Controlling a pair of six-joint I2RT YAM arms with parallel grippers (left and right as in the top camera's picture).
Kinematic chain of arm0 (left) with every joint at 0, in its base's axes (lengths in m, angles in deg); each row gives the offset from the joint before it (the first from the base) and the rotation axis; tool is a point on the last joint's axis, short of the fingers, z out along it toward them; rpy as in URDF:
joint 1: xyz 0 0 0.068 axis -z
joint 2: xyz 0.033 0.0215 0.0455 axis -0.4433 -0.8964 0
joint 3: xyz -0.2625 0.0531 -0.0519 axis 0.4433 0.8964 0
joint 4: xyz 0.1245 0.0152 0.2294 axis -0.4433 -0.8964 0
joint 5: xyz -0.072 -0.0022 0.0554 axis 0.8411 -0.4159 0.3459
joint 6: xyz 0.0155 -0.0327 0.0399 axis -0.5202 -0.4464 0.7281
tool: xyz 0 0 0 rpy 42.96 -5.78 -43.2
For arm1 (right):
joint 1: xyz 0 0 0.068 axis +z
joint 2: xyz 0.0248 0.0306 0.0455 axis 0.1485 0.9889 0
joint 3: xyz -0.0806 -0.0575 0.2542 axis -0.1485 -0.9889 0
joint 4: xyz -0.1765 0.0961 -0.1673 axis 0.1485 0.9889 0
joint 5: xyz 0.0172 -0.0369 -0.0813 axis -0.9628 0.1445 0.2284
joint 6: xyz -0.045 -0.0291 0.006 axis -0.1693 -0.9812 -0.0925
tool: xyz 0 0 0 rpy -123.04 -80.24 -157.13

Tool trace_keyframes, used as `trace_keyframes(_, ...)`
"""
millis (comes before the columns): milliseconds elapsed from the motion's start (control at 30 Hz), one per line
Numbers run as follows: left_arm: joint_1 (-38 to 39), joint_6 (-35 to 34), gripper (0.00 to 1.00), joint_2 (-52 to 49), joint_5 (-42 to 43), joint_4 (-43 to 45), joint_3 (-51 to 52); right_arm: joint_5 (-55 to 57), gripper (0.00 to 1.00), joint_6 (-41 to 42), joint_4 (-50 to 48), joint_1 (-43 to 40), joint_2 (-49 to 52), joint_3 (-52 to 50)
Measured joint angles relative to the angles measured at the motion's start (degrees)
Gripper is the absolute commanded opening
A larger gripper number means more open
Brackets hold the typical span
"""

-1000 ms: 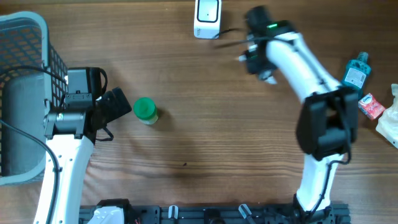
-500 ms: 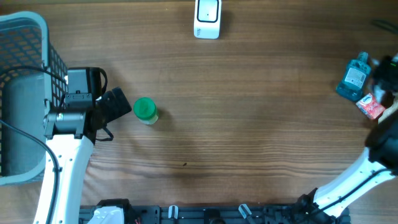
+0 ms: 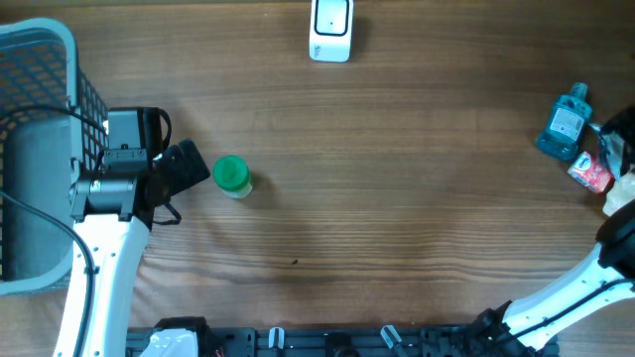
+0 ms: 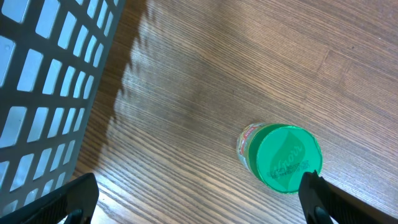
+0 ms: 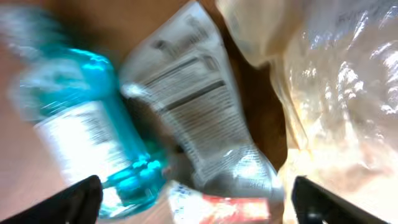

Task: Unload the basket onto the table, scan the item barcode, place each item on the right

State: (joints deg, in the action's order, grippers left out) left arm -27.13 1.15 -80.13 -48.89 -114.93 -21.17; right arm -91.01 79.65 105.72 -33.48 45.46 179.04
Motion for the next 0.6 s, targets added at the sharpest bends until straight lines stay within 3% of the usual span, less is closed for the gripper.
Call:
trace_keyframes(133, 0.0, 0.07, 1.0, 0.0, -0.09, 0.0, 0.0, -0.48, 1.0, 0.96, 2.12, 6.32, -11.85, 5.42)
trace_keyframes(300, -0.02, 1.84, 1.0, 0.0, -5.09, 0.87, 0.0, 0.44, 1.0, 3.67, 5.6, 22.51, -24.35, 8.28)
trace_keyframes(400, 0.0, 2.43, 1.0, 0.0, -6.91, 0.85, 0.0, 3.78, 1.0, 7.61, 9.62, 34.42, -26.1, 8.44)
trace_keyframes(600, -0.02, 2.89, 1.0, 0.0, -7.48, 9.2, -0.02, 6.51, 1.0, 12.52, 13.6, 39.15, -24.96, 7.96)
